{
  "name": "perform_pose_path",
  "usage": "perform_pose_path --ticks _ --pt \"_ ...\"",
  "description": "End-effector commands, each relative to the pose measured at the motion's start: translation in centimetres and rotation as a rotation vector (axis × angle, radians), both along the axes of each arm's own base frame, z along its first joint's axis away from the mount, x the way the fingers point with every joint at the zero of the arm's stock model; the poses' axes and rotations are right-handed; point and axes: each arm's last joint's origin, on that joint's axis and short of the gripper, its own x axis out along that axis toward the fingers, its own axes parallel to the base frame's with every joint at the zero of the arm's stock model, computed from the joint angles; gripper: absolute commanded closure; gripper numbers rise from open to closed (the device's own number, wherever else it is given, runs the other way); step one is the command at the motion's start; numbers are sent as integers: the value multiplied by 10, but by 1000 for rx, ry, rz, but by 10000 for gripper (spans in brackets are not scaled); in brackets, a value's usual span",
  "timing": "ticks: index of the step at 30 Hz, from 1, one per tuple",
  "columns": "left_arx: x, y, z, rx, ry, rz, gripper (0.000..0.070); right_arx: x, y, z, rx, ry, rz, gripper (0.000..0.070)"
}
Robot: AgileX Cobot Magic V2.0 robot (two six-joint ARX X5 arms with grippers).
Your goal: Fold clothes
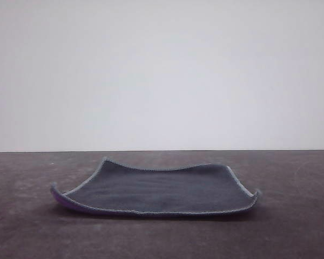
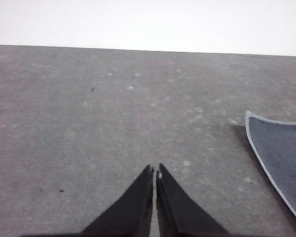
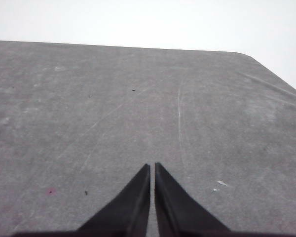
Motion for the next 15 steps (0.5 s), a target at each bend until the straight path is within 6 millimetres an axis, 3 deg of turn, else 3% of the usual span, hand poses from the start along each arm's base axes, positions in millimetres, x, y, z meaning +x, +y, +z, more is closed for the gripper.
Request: perform_pose_path --ticks 1,15 --pt "1 0 -7 -1 27 2 700 0 0 -1 -6 -6 -5 687" --pt "1 2 -4 12 -10 57 700 0 0 -1 -5 -9 -4 687"
